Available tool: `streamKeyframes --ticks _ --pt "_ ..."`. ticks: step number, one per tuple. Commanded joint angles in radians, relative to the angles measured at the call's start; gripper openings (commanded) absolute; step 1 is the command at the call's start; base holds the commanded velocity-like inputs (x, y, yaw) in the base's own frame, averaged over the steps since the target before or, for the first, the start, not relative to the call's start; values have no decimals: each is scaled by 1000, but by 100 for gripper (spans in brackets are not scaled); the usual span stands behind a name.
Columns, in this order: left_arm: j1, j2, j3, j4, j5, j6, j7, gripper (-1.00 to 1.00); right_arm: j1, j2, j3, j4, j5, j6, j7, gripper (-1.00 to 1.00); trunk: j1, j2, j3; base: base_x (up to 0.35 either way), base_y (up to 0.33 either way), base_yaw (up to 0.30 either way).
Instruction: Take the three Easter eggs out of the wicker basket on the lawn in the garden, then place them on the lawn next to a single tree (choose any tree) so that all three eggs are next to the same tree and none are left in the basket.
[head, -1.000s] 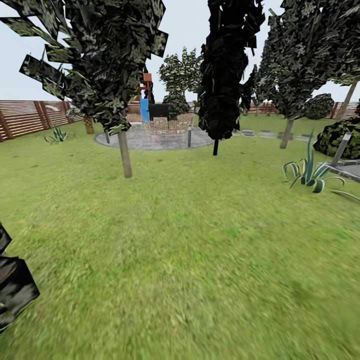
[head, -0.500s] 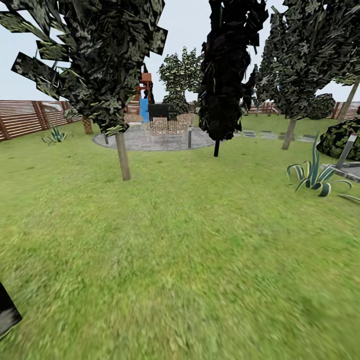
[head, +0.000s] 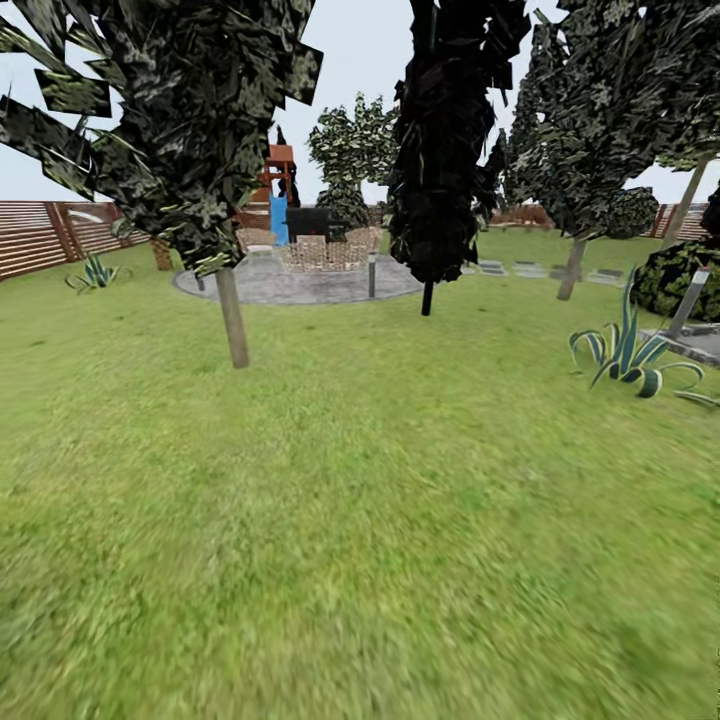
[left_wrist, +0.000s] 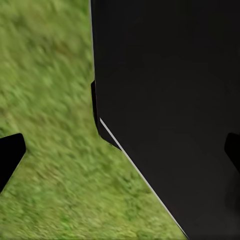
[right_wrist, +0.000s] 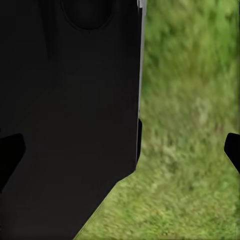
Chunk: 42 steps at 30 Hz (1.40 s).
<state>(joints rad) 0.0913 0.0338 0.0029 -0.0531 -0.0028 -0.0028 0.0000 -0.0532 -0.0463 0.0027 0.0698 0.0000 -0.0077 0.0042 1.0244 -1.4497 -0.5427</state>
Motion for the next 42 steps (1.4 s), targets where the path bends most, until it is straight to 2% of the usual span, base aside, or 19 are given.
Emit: streamKeyframes --ticks 1,12,37,42 --pt "1 0 0 -2 0 0 0 100 -1 0 0 2 0 -1 0 100 1 0 -1 329 0 -272" --pt "1 0 0 -2 0 -1 0 100 -1 -1 0 2 -1 -1 0 100 1 0 -5 329 0 -243" --pt "1 2 0 -2 0 -2 0 100 -1 -1 0 2 -2 -1 0 100 1 0 -5 329 0 -8" --pt "1 2 1 -2 0 -2 0 100 -1 0 0 2 -4 -2 0 100 1 0 -5 330 0 -218"
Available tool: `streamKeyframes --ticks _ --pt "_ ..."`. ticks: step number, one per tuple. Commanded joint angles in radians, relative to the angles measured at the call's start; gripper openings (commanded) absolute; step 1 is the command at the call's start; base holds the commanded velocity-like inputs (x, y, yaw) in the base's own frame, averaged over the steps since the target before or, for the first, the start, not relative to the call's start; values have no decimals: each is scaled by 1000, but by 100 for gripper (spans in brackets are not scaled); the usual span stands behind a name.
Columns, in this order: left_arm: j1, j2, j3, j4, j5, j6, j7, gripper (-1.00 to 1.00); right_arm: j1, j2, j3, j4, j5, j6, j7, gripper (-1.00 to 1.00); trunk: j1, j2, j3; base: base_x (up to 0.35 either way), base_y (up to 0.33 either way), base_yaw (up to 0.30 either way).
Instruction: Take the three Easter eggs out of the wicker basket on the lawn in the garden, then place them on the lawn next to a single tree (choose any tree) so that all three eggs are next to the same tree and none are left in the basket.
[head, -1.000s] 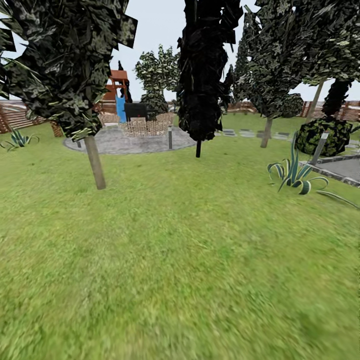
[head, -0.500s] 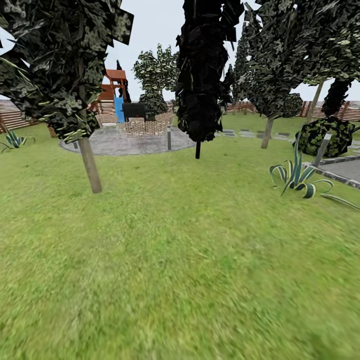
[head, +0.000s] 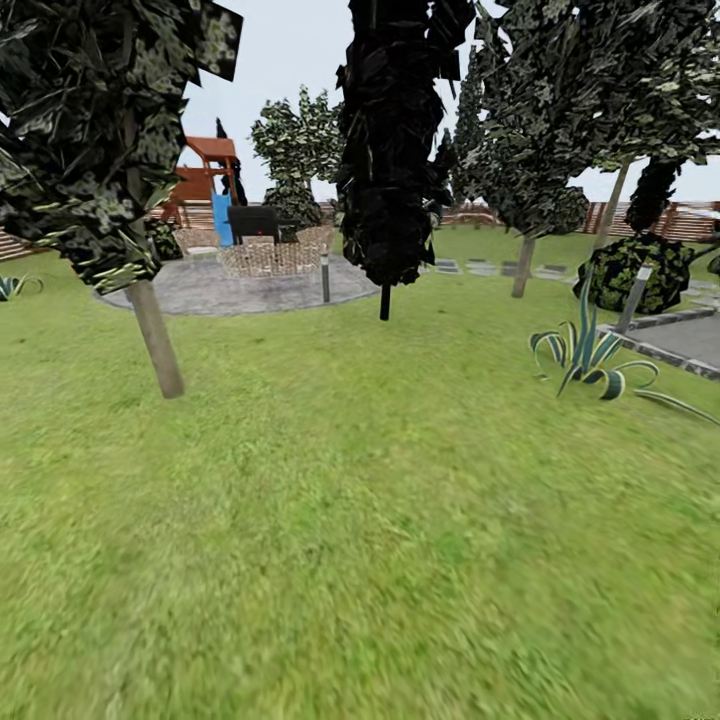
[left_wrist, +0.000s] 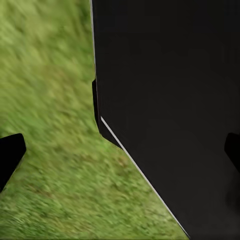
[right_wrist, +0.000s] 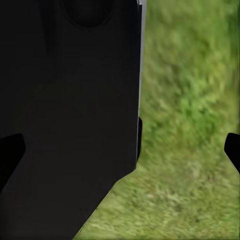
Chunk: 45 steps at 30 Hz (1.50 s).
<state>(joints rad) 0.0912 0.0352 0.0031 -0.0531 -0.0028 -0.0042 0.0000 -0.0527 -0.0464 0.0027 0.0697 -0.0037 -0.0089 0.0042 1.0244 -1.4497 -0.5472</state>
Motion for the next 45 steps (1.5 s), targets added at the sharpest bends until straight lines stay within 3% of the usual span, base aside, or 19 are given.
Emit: streamKeyframes --ticks 1,10,32,45 --pt "1 0 0 -2 0 0 0 100 -1 0 0 2 -1 -1 0 100 1 0 -1 330 0 -289" --pt "1 0 0 -2 0 0 0 100 -1 -1 0 2 1 0 0 100 1 0 -1 330 0 -291" --pt "1 0 0 -2 0 0 0 100 -1 -1 1 2 3 1 0 100 1 0 -1 330 0 -8" --pt "1 0 0 -2 0 0 0 100 -1 -1 1 2 4 0 1 100 1 0 -1 330 0 -256"
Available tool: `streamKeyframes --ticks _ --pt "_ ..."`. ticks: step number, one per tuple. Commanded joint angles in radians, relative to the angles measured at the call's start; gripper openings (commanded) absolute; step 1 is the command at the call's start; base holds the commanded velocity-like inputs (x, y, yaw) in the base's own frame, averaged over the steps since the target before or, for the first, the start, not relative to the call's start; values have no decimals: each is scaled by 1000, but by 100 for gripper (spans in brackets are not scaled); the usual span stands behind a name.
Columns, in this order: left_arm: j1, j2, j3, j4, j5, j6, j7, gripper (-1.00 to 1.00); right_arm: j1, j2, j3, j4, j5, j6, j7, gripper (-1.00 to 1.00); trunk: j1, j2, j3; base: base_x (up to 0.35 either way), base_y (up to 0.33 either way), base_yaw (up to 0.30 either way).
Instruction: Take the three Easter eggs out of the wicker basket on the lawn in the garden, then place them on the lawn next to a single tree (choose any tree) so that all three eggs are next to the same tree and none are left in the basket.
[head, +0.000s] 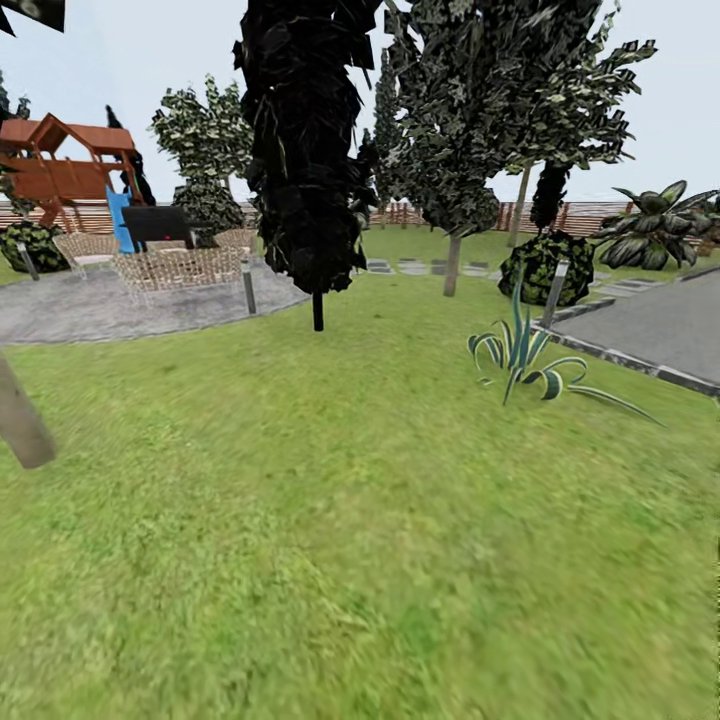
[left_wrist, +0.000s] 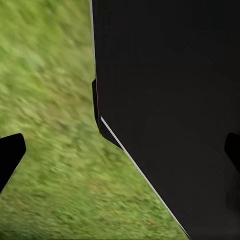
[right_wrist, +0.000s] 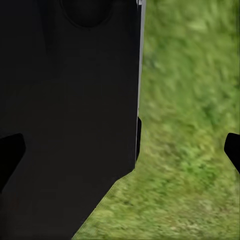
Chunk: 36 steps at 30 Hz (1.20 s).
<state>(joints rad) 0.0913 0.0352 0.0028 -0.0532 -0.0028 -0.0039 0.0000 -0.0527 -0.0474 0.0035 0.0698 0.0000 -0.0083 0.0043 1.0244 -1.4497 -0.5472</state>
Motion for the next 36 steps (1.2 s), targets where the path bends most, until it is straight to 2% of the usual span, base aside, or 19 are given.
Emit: streamKeyframes --ticks 1,36 --pt "1 0 0 -2 0 -1 0 100 -1 0 0 2 0 -1 0 100 1 0 -1 330 0 -130" --pt "1 0 0 -2 0 -1 0 100 -1 0 0 2 -3 -1 -1 100 1 0 -1 330 0 -6"
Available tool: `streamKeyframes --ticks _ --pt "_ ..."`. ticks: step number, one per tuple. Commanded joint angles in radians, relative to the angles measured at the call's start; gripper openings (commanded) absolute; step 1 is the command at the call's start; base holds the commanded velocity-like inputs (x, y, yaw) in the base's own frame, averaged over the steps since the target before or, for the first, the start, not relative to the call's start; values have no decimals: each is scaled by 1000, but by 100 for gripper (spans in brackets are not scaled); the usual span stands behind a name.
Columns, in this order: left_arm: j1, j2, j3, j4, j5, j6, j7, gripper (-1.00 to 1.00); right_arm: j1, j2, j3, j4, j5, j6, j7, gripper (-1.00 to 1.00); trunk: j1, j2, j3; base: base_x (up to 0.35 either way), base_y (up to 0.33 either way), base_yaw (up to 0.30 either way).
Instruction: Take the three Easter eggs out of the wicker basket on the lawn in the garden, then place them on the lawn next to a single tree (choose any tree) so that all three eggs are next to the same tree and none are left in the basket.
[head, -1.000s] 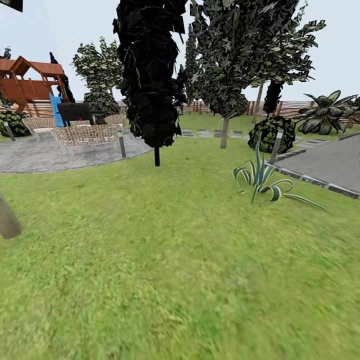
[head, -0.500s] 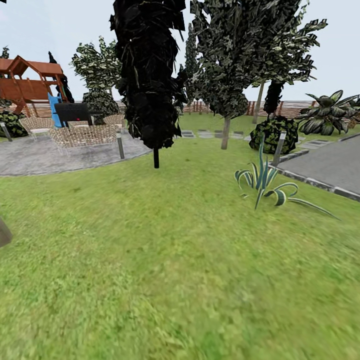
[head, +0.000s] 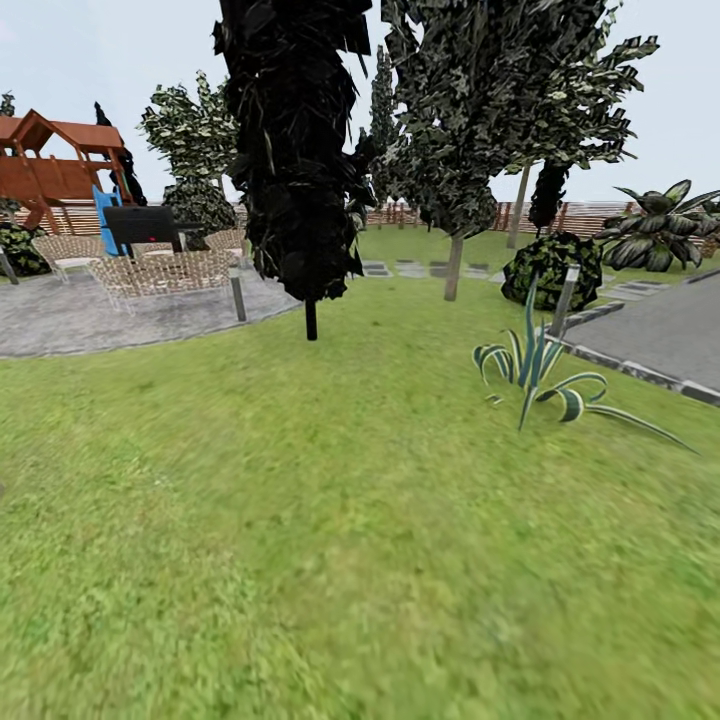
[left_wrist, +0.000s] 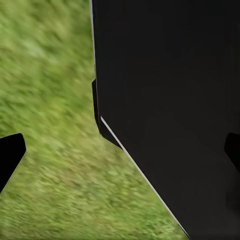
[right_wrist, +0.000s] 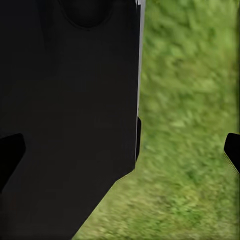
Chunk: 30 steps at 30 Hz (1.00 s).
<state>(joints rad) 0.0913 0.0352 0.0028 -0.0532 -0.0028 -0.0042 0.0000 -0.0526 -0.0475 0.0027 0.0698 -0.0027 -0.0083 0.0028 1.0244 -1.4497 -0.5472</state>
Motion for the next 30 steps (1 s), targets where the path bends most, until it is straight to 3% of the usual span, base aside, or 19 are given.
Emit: streamKeyframes --ticks 1,30 --pt "1 0 1 -2 0 0 0 100 -1 0 0 2 0 -1 0 100 1 0 -1 330 0 0" --pt "1 0 0 -2 0 0 0 100 -1 0 0 2 3 1 0 100 1 0 -1 330 0 0"
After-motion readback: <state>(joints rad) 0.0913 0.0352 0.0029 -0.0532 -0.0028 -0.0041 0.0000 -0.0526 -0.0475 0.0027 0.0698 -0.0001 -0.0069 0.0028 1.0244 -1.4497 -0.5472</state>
